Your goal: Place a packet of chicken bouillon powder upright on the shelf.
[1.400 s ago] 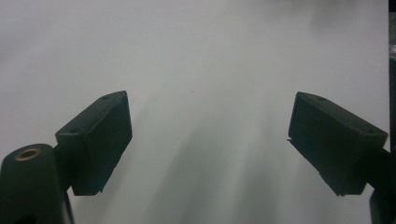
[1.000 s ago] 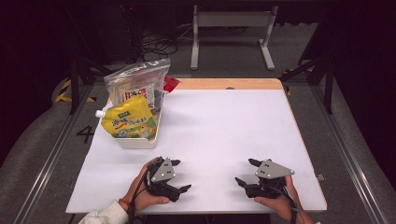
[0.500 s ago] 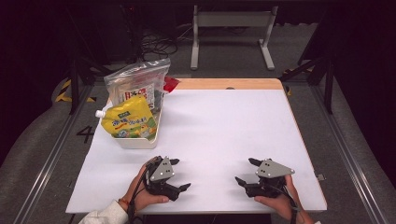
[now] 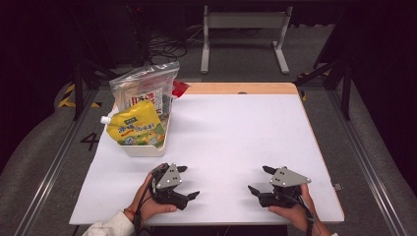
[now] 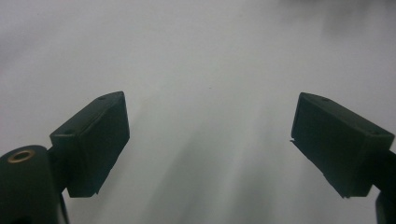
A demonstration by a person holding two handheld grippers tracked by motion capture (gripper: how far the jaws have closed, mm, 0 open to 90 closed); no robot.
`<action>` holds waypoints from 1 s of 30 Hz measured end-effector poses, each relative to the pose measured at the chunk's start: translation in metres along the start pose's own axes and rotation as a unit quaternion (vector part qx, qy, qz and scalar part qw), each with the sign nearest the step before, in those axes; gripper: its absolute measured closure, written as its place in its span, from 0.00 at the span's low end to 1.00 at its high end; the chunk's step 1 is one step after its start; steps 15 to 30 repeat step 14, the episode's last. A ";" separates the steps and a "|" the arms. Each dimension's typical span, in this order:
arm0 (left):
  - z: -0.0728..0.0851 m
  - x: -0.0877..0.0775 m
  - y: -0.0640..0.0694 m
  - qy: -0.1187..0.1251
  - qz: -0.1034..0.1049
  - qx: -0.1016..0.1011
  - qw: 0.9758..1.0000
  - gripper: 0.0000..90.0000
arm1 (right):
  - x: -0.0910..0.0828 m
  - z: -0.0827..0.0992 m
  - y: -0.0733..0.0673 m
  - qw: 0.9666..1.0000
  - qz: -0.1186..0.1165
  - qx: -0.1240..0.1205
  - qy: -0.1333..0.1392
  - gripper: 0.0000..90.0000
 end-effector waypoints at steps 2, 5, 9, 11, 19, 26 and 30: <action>0.000 -0.001 -0.001 0.000 -0.001 0.000 1.000 0.13 | 0.001 -0.001 0.001 1.000 0.000 0.000 0.000 0.22; 0.000 -0.001 -0.001 0.003 0.001 -0.005 1.000 0.14 | 0.002 -0.001 0.002 1.000 0.003 0.001 0.001 0.22; 0.000 -0.002 -0.001 0.000 -0.003 0.000 1.000 0.14 | 0.001 -0.001 0.003 1.000 0.007 0.003 0.001 0.21; 0.000 -0.003 -0.001 0.001 -0.003 0.000 1.000 0.14 | 0.001 -0.002 0.004 1.000 0.005 0.006 0.007 0.21; 0.001 -0.003 -0.003 -0.006 -0.010 0.000 1.000 0.14 | 0.001 -0.004 0.004 1.000 0.001 0.008 0.009 0.21; 0.001 -0.003 -0.003 -0.006 -0.010 0.000 1.000 0.14 | 0.001 -0.004 0.004 1.000 0.001 0.008 0.009 0.21; 0.001 -0.003 -0.003 -0.006 -0.010 0.000 1.000 0.14 | 0.001 -0.004 0.004 1.000 0.001 0.008 0.009 0.21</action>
Point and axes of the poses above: each handheld gripper's, and its own axes: x roughly forward along the jaws, z roughly out of its underside, y roughly to its right, the point moved 5 cm from there along x, roughly forward along the jaws, and after that the axes turned 6 degrees about -y, right-handed, at the moved point
